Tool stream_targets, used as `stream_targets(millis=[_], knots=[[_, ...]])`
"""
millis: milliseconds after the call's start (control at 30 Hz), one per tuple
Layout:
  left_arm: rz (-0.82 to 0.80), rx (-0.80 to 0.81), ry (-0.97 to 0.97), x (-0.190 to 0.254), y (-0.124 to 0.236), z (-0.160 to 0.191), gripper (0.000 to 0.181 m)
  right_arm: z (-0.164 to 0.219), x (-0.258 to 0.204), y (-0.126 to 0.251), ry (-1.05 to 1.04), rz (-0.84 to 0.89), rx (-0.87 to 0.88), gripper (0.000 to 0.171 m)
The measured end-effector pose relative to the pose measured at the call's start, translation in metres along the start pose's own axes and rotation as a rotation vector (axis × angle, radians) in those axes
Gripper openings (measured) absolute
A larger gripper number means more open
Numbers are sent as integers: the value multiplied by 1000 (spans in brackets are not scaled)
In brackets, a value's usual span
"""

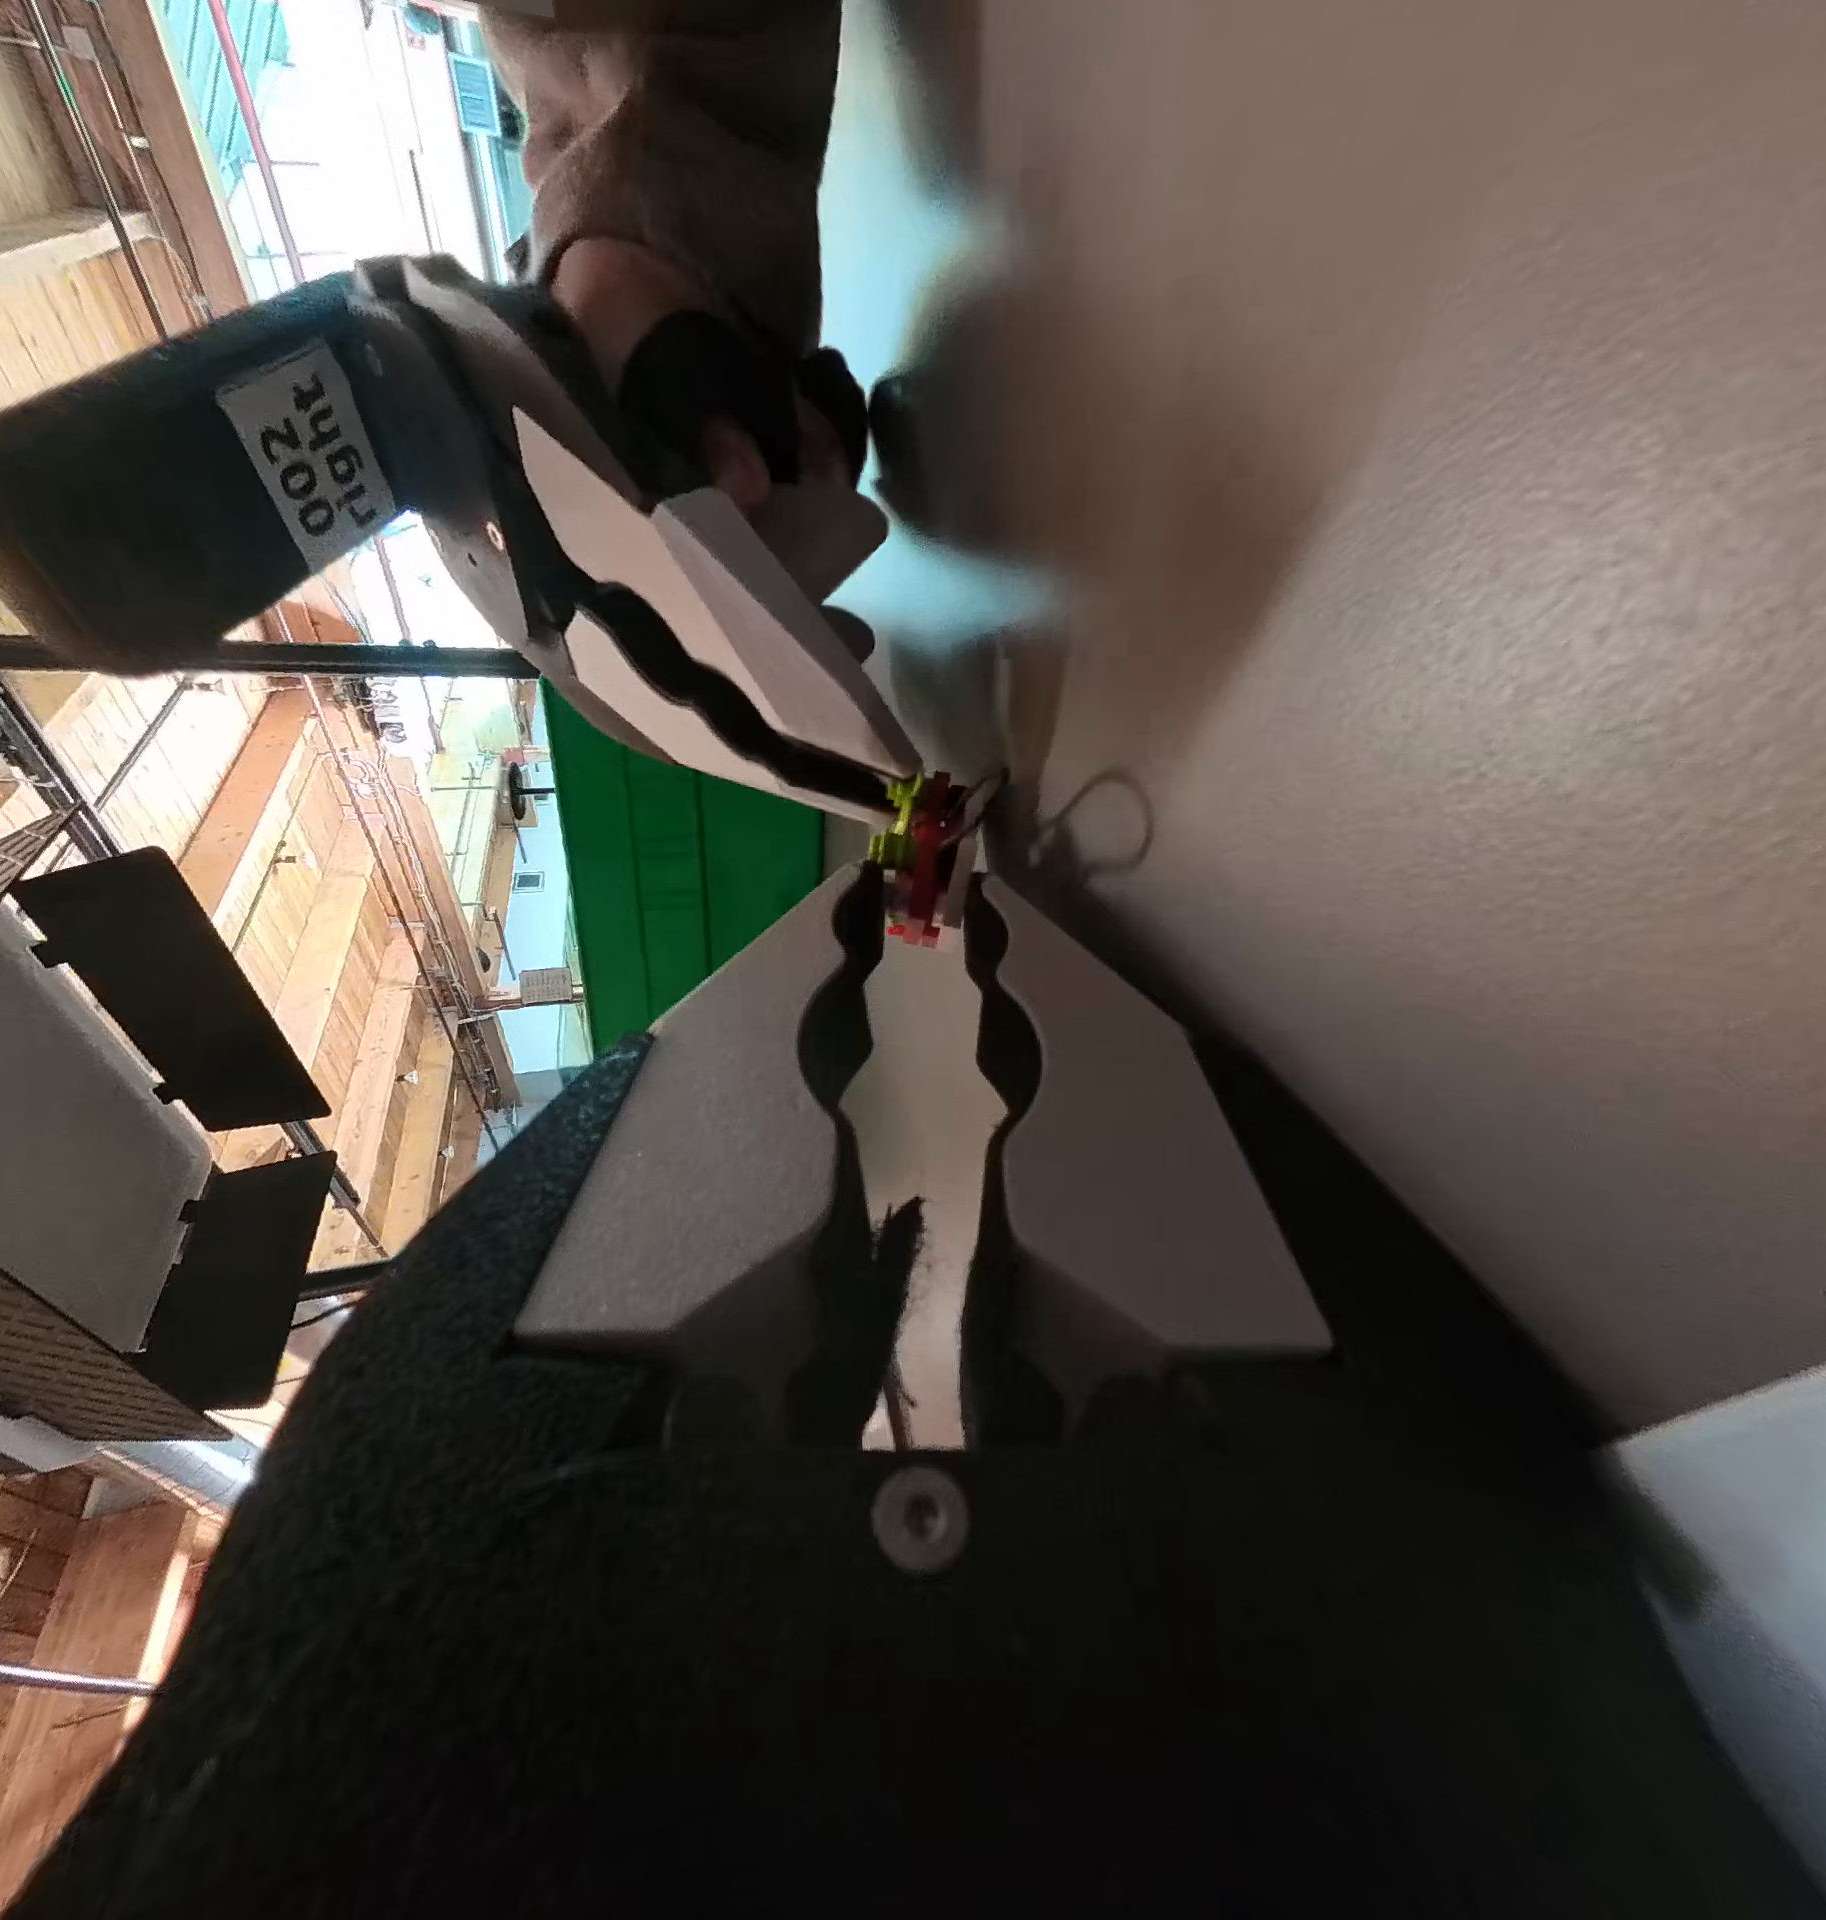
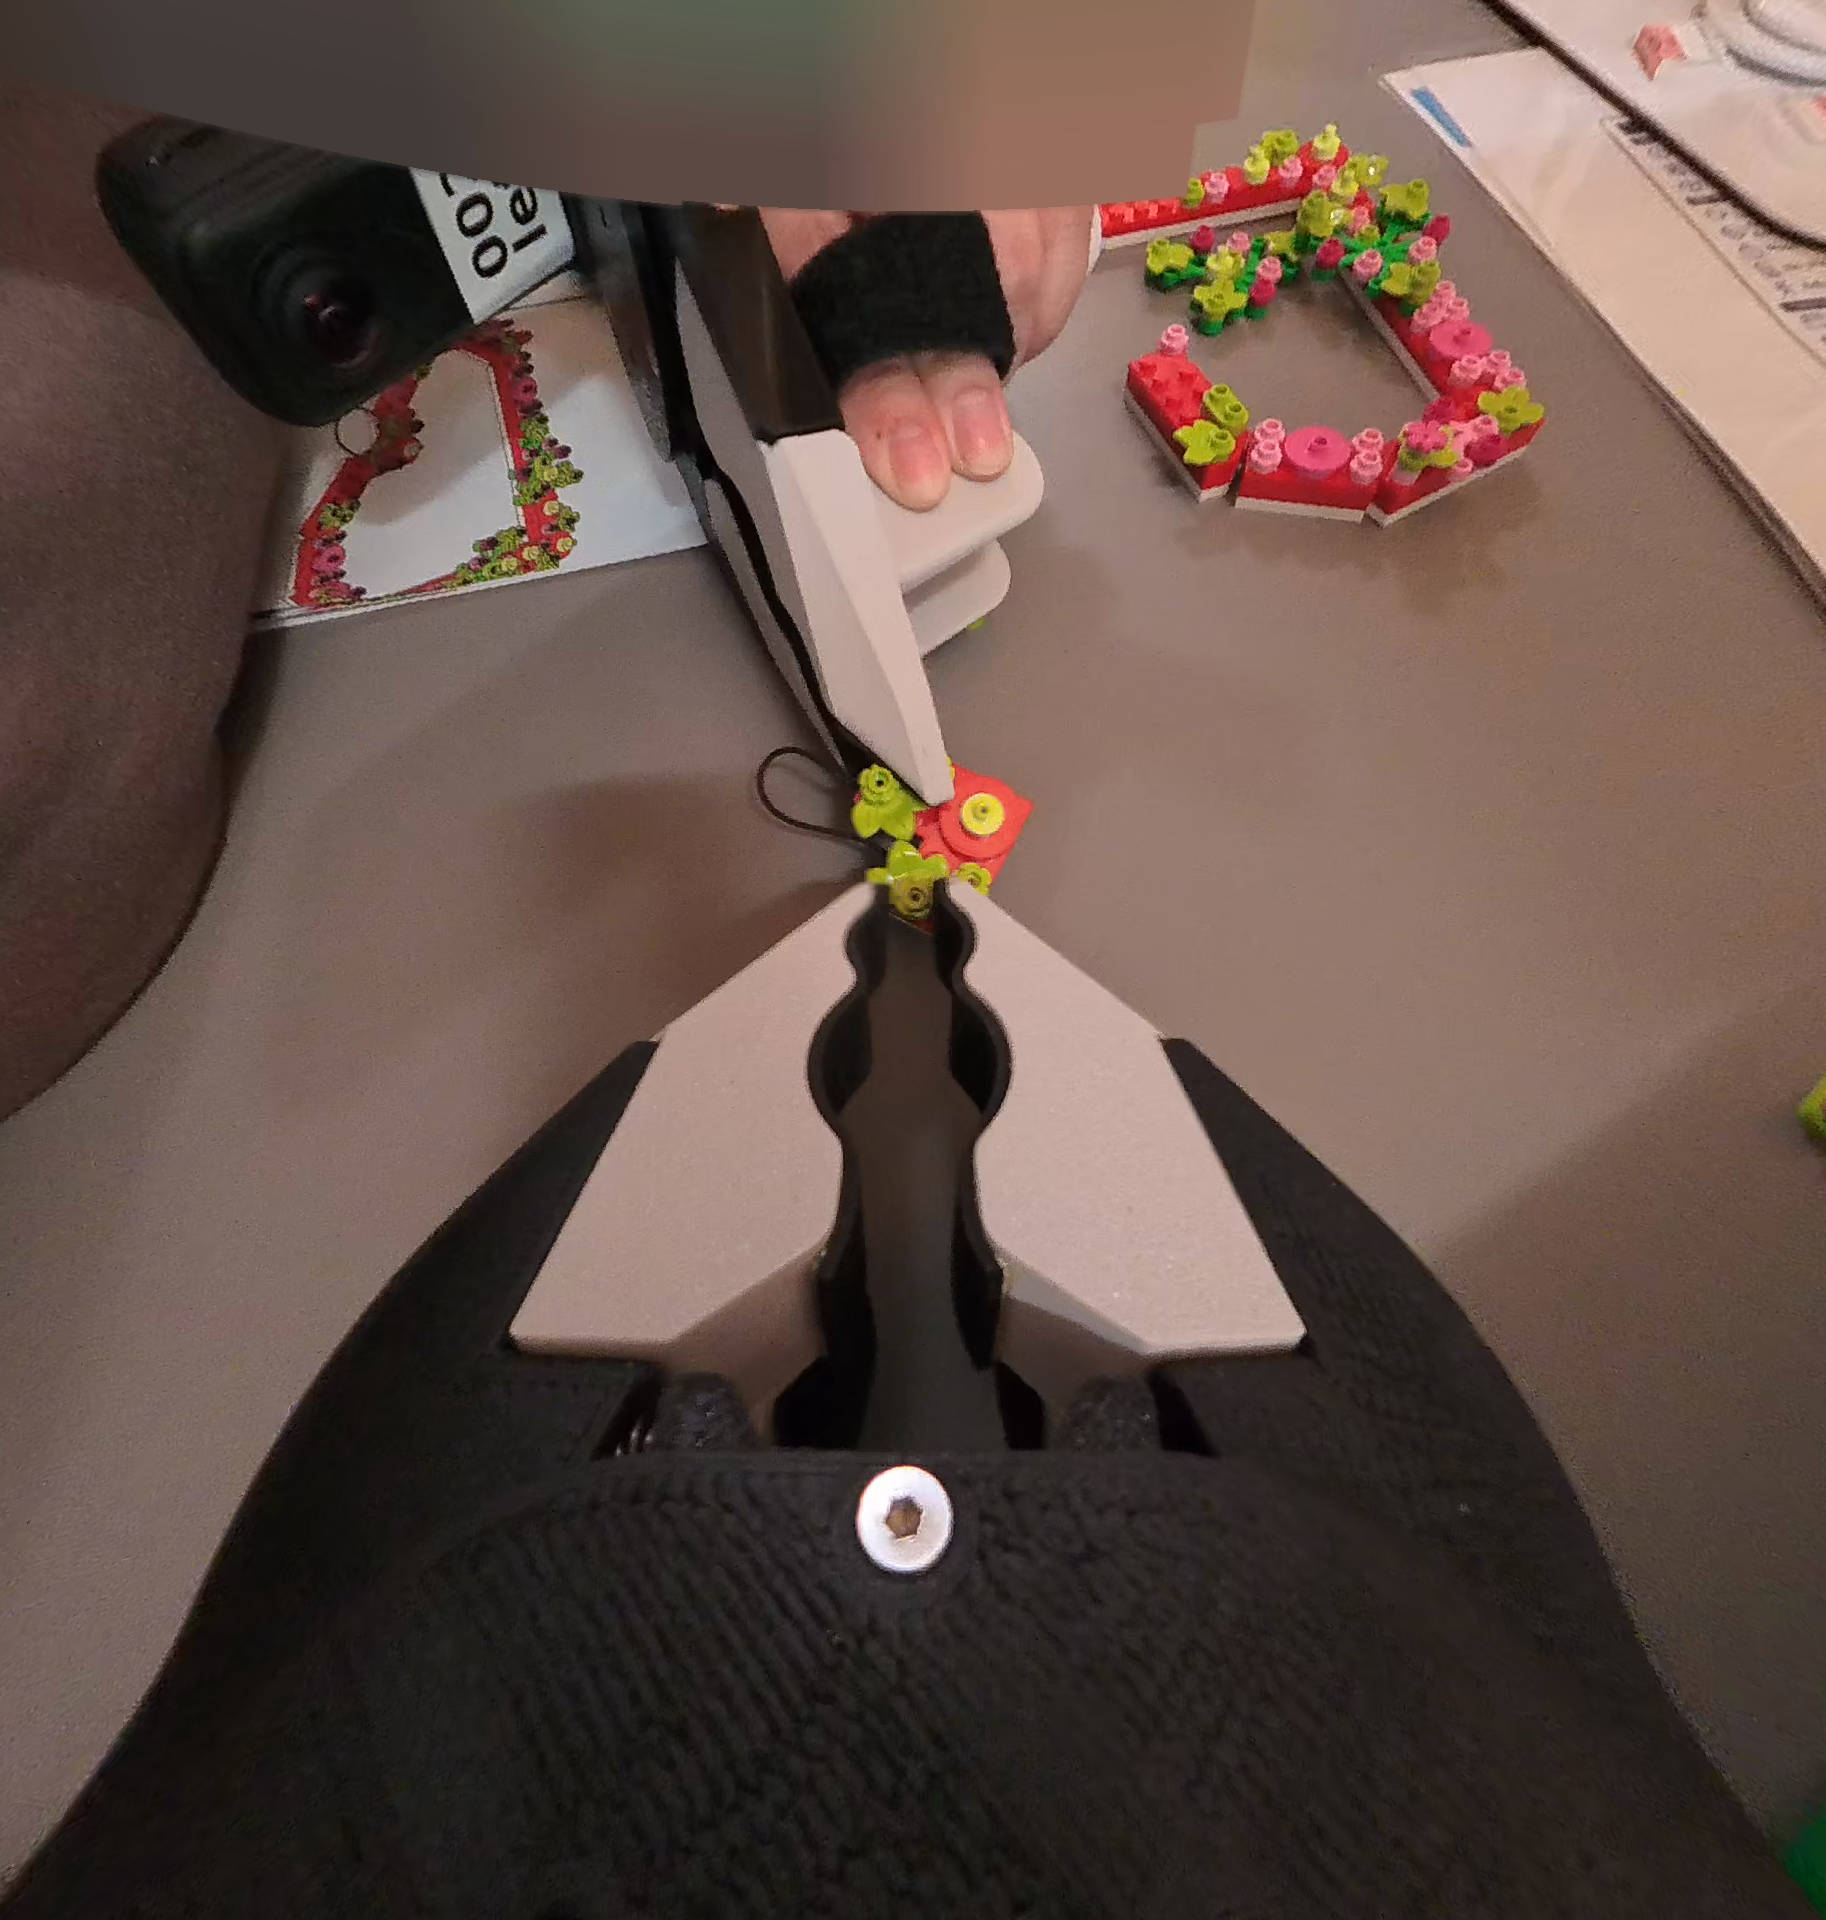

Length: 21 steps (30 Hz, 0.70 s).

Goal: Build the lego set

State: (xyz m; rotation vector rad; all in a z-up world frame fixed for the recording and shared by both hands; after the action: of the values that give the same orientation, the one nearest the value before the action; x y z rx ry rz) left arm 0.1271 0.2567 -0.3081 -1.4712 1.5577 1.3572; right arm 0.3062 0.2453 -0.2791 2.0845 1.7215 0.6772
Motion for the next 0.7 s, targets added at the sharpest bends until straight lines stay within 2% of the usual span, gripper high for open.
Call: stream_targets(millis=[300, 533, 700], knots=[[16, -5, 37, 0, 0, 0, 13, -5, -19, 0, 275, 168, -70, 4], [25, -2, 75, -1, 0, 1, 14, -5, -22, 0, 328, 202, -60, 4], [18, -2, 94, -1, 0, 1, 14, -3, -16, 3, 252, 189, -36, 4]])
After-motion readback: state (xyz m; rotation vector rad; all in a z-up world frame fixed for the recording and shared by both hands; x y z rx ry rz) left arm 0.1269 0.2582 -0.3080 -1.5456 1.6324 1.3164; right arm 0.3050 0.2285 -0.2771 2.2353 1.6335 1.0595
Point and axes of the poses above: each gripper's, where its closed fingertips meet, y back along the fingers, z out of its underside, x = y × z across the jaws, the point moved 10 cm from there along y, back along the fingers, and after that the axes turned 13 degrees about y, right-handed, at the moved point
